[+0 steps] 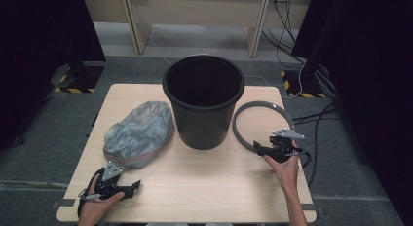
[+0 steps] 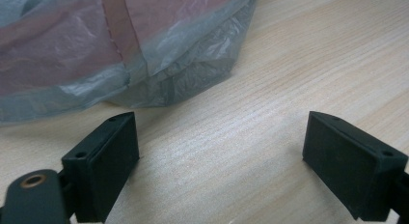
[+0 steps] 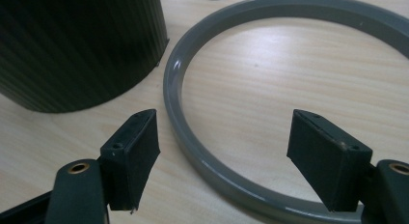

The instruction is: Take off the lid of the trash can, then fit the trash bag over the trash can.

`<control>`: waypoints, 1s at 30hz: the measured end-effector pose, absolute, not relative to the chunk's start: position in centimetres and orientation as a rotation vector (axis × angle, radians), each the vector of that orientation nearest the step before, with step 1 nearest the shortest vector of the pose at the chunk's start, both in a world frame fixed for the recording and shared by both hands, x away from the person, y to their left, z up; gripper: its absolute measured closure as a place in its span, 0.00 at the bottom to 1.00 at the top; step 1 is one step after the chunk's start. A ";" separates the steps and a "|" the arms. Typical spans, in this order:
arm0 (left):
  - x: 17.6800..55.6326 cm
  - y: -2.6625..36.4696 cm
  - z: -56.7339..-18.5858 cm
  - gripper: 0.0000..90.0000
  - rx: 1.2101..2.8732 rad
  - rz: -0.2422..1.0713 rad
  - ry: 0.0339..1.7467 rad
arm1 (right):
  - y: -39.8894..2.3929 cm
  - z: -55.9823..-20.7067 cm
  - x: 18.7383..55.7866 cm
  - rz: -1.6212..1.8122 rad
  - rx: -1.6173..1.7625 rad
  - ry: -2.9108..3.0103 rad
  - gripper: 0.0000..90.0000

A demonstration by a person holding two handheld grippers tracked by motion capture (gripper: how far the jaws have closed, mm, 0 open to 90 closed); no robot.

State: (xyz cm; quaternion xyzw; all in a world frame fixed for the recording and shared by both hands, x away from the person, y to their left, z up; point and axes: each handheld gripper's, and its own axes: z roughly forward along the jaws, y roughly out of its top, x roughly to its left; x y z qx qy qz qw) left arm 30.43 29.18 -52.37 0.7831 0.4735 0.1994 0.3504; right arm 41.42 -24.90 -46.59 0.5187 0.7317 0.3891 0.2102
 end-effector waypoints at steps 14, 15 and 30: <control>30.4 29.2 -52.4 0.13 2.028 0.516 1.226 | -23.1 -48.6 39.7 1.024 1.399 2.114 0.30; 30.4 29.2 -52.4 0.13 2.028 0.516 1.226 | -23.0 -48.7 39.6 1.022 1.394 2.116 0.30; 30.2 29.5 -52.3 0.17 2.016 0.488 1.193 | -22.5 -49.4 37.3 0.997 1.351 2.156 0.30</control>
